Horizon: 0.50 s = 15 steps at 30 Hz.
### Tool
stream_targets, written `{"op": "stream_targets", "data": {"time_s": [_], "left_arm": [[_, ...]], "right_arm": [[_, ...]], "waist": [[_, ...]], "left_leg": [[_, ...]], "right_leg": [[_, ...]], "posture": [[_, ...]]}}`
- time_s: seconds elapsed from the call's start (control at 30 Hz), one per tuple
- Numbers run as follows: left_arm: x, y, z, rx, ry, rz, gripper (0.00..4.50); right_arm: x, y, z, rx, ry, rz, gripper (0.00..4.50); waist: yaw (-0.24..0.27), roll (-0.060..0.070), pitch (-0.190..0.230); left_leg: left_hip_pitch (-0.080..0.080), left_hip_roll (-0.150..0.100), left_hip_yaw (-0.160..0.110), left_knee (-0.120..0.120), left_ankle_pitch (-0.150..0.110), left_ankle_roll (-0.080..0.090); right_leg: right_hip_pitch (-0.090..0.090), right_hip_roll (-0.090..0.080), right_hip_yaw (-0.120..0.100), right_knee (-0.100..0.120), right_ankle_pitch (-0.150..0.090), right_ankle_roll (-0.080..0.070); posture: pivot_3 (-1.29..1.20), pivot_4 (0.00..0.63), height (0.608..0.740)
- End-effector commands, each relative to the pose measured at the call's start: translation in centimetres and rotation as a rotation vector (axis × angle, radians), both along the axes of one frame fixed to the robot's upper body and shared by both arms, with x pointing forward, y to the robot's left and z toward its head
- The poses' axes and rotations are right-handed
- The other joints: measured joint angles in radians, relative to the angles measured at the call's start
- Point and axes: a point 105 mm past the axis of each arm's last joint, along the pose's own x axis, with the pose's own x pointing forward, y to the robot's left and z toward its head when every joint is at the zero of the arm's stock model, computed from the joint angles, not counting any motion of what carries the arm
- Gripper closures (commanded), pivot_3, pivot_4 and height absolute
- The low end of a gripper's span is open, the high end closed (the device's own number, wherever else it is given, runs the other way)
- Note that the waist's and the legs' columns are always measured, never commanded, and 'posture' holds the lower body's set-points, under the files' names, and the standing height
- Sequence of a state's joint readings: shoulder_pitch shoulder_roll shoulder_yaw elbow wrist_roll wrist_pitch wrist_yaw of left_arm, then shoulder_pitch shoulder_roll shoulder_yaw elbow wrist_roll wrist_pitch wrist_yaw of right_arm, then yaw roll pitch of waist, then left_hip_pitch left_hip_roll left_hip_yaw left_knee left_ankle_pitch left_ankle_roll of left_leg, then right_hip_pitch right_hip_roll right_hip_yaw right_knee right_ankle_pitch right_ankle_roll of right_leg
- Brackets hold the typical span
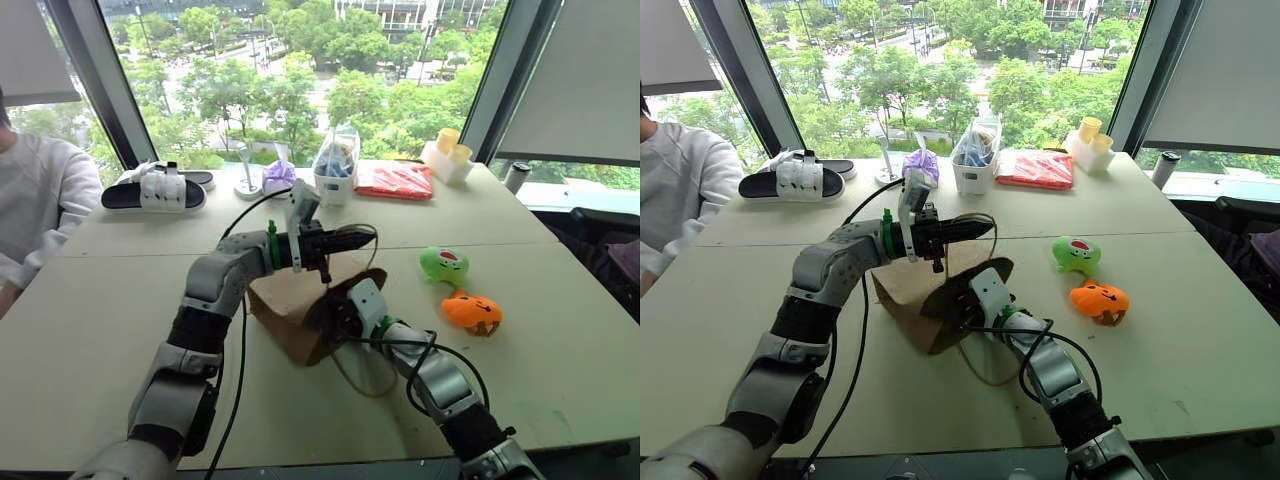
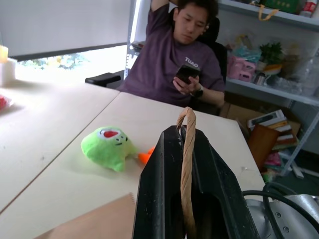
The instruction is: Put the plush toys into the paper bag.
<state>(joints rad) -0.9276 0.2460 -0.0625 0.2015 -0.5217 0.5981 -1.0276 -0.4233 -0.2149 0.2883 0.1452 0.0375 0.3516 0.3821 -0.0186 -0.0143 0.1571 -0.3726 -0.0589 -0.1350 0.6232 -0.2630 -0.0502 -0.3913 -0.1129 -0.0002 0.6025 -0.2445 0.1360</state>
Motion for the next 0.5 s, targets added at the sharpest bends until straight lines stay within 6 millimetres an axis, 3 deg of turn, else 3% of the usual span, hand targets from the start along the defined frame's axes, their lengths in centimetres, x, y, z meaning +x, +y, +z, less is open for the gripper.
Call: {"op": "stream_targets", "data": {"time_s": [0.03, 0.23, 0.4, 0.5], "left_arm": [[-1.5, -0.4, 2.5, -0.024, -0.102, -0.082, 4.48], [-4.7, -1.8, 2.9, -0.001, -0.146, -0.221, 4.48], [-6.1, -2.4, 3.0, -0.038, -0.108, -0.273, 4.48], [-6.0, -2.4, 2.4, -0.029, -0.098, -0.259, 4.48]], "right_arm": [[0.0, 0.8, -0.4, -0.012, 0.005, 0.013, 4.32], [-0.2, 1.6, -0.8, -0.018, 0.010, 0.019, 4.32], [-0.3, 1.6, -1.2, -0.031, 0.017, 0.010, 4.32], [-0.3, 1.5, -1.2, -0.034, 0.016, 0.006, 4.32]], "waist": [[-0.002, 0.000, 0.000], [-0.004, 0.000, 0.000], [-0.005, 0.000, 0.000], [-0.004, 0.000, 0.000]], "left_leg": [[0.000, 0.000, 0.000, 0.000, 0.000, 0.000], [0.000, 0.000, 0.000, 0.000, 0.000, 0.000], [0.001, 0.000, 0.000, 0.000, -0.001, 0.001], [0.001, 0.000, 0.000, 0.000, -0.001, 0.001]], "right_leg": [[0.000, 0.000, 0.000, 0.000, 0.000, 0.000], [0.000, 0.000, 0.000, 0.001, 0.000, 0.000], [-0.001, 0.000, 0.000, 0.002, 0.000, 0.000], [-0.001, 0.000, 0.001, 0.003, 0.000, 0.000]], "posture": [[0.00, 0.150, 0.740], [0.00, 0.150, 0.740], [0.00, 0.150, 0.740], [0.00, 0.150, 0.740]]}}
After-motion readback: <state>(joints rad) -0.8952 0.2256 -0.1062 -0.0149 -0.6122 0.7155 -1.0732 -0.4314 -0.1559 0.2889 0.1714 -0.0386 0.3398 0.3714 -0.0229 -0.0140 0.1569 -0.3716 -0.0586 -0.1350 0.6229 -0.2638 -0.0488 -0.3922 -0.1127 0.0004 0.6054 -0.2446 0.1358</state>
